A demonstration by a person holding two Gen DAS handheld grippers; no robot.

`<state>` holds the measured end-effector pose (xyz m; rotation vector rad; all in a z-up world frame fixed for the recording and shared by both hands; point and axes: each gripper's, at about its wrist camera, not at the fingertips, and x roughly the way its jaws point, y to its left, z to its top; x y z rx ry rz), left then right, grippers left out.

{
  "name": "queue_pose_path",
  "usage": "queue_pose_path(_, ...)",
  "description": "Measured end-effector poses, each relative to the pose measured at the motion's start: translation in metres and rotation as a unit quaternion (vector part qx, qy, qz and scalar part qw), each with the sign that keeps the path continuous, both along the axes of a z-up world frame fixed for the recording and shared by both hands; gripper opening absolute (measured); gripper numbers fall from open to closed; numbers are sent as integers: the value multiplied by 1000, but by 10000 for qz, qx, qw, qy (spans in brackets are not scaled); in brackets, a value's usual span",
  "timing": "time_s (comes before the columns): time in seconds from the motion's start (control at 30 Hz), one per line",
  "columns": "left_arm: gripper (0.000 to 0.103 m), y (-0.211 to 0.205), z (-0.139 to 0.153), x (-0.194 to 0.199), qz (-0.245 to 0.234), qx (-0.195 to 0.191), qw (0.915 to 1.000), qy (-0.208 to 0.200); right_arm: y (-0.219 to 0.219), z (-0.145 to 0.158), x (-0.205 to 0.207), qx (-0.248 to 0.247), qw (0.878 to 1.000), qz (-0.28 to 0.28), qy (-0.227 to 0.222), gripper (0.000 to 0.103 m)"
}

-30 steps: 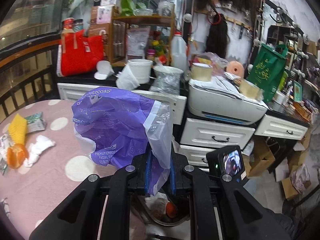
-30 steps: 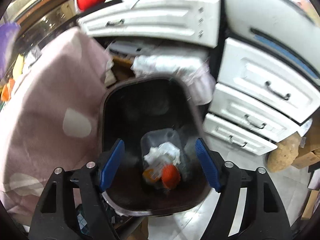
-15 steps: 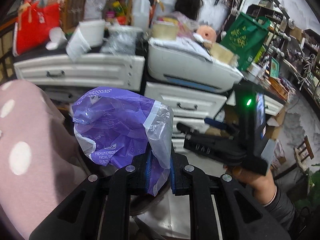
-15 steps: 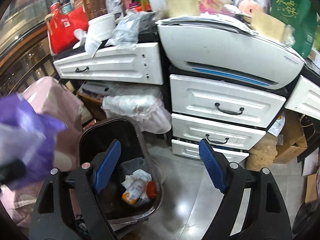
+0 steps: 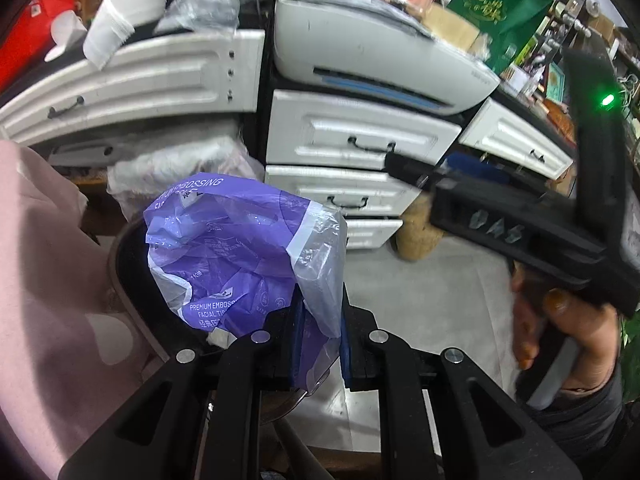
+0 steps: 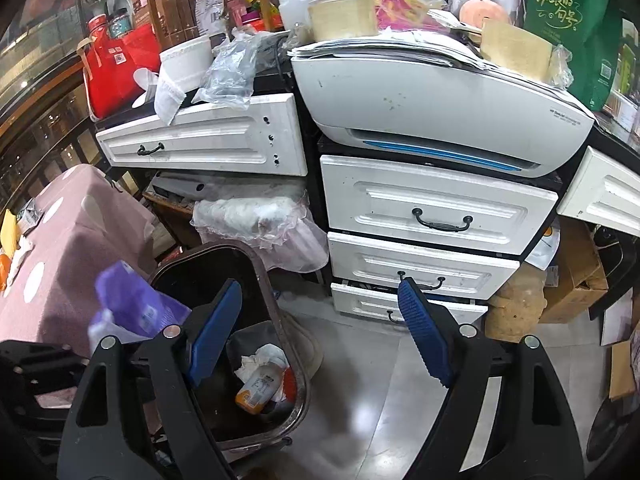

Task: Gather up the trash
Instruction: 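Carry the purple bag over the bin and open the left tool, then move both tools back over the table toward the orange peel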

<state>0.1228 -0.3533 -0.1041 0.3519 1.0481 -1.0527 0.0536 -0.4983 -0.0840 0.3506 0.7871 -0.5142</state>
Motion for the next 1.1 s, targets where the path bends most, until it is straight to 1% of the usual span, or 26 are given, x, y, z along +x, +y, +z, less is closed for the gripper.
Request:
queue_pose_path(0.17, 17, -6, -17, 4, 10, 288, 9996, 34, -3, -1, -2, 16, 10000, -41, -5, 80)
queue_pose_path(0.23, 26, -7, -22, 5, 2, 413, 9991, 4, -2, -1, -2, 16, 10000, -37, 0, 80)
queue_pose_path(0.27, 28, -8, -25, 5, 7, 470, 9989, -46, -2, -1, -2, 16, 10000, -33, 5, 80)
queue_pose_path(0.3, 35, -7, -26, 5, 9, 500, 9987, -79, -2, -2, -2, 16, 10000, -31, 8, 80)
queue_pose_path(0.33, 46, -7, -27, 5, 15, 532, 9985, -111, -2, -2, -2, 22, 10000, -28, 7, 80)
queue_pose_path(0.37, 51, -6, -28, 5, 36, 551, 9984, -129, -1, -2, -2, 25, 10000, -26, 7, 80)
queue_pose_path(0.4, 62, -5, -28, 6, 84, 548, 9984, -136, -1, -2, -2, 25, 10000, -24, 11, 80)
queue_pose_path(0.43, 69, -4, -29, 7, 114, 539, 9984, -137, -1, -2, -2, 23, 10000, -28, 13, 80)
queue_pose_path(0.53, 76, -1, -29, 11, 227, 494, 9985, -76, -1, -1, -2, 12, 10000, -45, -13, 83)
queue_pose_path(0.67, 82, 2, -26, 13, 320, 397, 9987, 29, -1, 1, -3, 19, 9999, -38, -94, 86)
queue_pose_path(0.77, 85, 5, -21, 11, 372, 295, 9989, 9, 2, 2, -2, 4, 9999, -2, -136, 88)
queue_pose_path(0.87, 87, 11, -13, 5, 393, 209, 9989, -127, 5, 3, 0, -20, 9998, 65, -164, 89)
queue_pose_path(1.1, 93, 34, 22, -12, 431, -114, 9965, -702, 19, 12, 6, -64, 9990, 311, -303, 89)
